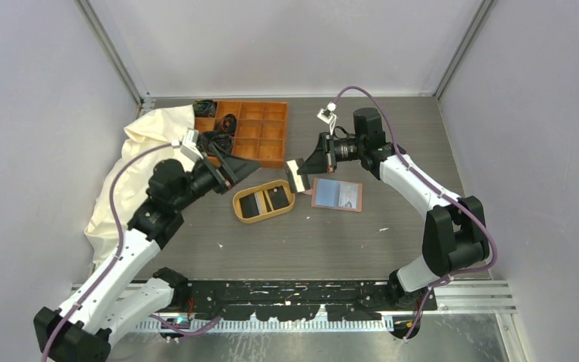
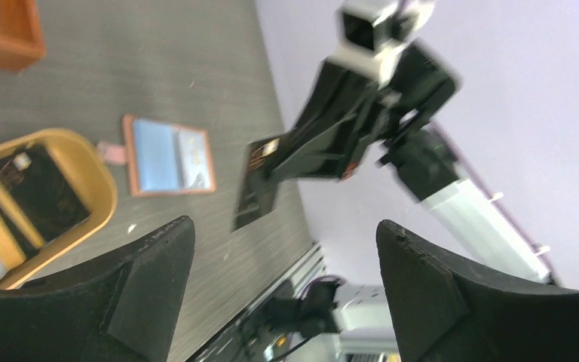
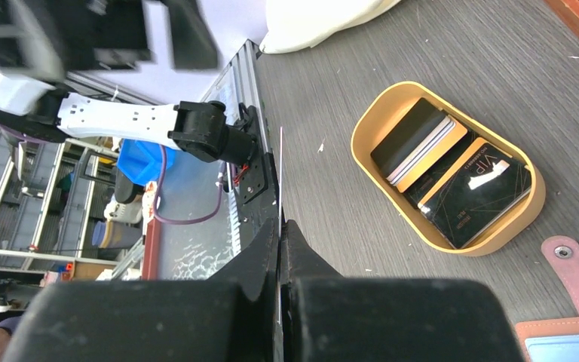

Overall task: Put the credit cards into the card holder
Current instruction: Insert the credit card into the card holder.

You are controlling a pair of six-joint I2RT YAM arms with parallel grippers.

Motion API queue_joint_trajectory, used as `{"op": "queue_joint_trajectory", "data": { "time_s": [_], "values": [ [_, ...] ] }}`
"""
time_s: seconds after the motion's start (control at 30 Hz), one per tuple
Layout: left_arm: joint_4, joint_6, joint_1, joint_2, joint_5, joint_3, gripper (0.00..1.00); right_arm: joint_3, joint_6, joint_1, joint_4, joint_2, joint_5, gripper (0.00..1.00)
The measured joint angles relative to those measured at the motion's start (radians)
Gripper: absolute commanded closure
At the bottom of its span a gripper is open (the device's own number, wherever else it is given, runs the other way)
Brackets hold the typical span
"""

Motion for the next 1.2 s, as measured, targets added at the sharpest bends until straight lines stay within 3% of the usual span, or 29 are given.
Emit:
{"op": "queue_joint_trajectory", "data": {
  "time_s": [0.27, 0.47, 0.7, 1.0, 1.07, 1.2],
  "values": [
    [-0.360, -0.003, -0.124, 0.095, -0.211, 0.485, 0.09, 0.000, -0.020, -0.042, -0.021, 0.001, -0.010, 0.99],
    [-0.525, 0.008, -0.261, 0.174, -0.350, 0.696, 0.09, 0.005, -0.053, -0.122, -0.066, 0.005, -0.018, 0.99],
    [-0.600, 0.032, -0.327, 0.199, -0.440, 0.788, 0.10, 0.008, -0.070, -0.201, -0.087, 0.010, -0.021, 0.99],
    [-0.610, 0.065, -0.390, 0.248, -0.491, 0.860, 0.07, 0.008, -0.077, -0.202, -0.089, 0.025, -0.031, 0.99],
    [-0.597, 0.097, -0.399, 0.270, -0.490, 0.861, 0.02, 0.008, -0.077, -0.202, -0.092, 0.030, -0.031, 0.99],
    [-0.477, 0.233, -0.402, 0.311, -0.477, 0.799, 0.00, 0.008, -0.077, -0.202, -0.094, 0.031, -0.034, 0.99]
  ]
}}
